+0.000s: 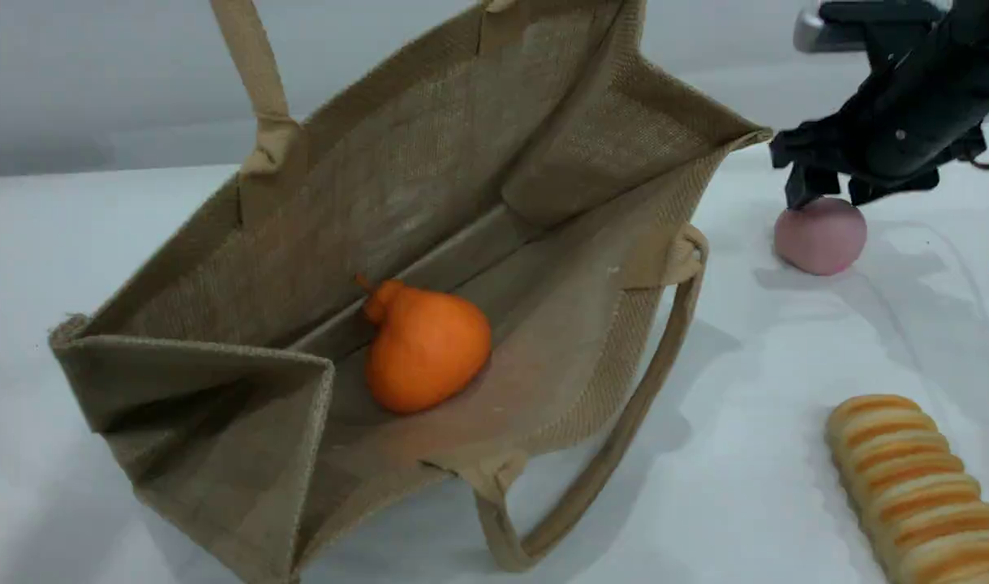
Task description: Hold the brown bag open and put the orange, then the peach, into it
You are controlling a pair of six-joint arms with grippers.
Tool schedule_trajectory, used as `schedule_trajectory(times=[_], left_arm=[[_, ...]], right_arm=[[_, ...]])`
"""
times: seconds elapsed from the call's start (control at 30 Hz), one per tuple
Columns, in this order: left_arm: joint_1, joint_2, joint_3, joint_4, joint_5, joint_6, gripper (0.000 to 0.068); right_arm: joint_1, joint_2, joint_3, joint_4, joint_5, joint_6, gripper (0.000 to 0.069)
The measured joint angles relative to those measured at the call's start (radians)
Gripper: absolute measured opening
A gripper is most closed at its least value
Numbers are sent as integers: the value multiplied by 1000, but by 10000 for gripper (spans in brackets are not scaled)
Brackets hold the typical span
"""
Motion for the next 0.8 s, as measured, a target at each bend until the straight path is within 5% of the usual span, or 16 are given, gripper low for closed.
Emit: schedule_trajectory(times=[0.23,0.47,0.8], left_arm=[[0,0,0,0,0,-15,86],[0,0,0,0,0,-15,86],[0,0,0,1,0,-15,86]], right_arm=[[0,25,0,0,34,0,377],[0,15,0,-14,79,0,50],[-65,-180,6,-137,377,10,26]])
